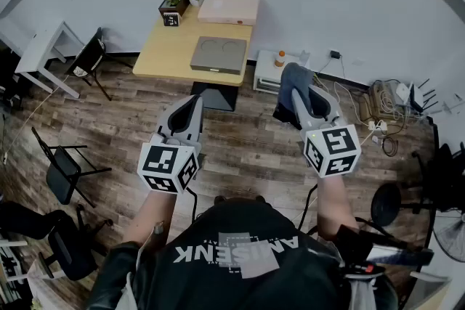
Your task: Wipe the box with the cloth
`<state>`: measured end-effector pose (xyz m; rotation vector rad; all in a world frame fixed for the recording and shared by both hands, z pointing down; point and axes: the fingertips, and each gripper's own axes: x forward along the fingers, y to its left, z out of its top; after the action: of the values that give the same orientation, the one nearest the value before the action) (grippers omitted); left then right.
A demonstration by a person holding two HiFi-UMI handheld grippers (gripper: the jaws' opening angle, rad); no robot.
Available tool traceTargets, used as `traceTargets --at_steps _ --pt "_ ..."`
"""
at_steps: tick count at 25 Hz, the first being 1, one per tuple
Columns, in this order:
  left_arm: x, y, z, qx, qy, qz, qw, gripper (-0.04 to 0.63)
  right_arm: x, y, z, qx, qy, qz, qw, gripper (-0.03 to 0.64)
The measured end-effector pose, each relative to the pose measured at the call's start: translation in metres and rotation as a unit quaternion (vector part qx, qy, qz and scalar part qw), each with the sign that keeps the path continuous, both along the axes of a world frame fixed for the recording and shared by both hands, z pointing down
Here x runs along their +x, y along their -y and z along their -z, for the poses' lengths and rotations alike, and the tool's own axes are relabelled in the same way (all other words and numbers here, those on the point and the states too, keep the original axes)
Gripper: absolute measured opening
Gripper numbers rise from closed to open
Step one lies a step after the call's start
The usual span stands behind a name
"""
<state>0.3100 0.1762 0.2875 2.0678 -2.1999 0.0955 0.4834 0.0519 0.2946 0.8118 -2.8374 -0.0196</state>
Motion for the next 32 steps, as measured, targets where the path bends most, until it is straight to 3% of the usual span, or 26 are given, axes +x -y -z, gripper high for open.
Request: traceTargets --at_steps 17,32 --pt "-0.004 -0.015 -0.001 0.001 -0.002 -0.013 0.9999 0.000 0.001 -0.015 0.005 -0.019 0.027 -0.015 0.999 0.071" --pt "-0.062 -0.042 -0.017 0.006 -0.005 -0.030 0.9995 0.000 -0.041 -0.038 -0.008 -0.023 0.033 -0.046 0.998 0.071"
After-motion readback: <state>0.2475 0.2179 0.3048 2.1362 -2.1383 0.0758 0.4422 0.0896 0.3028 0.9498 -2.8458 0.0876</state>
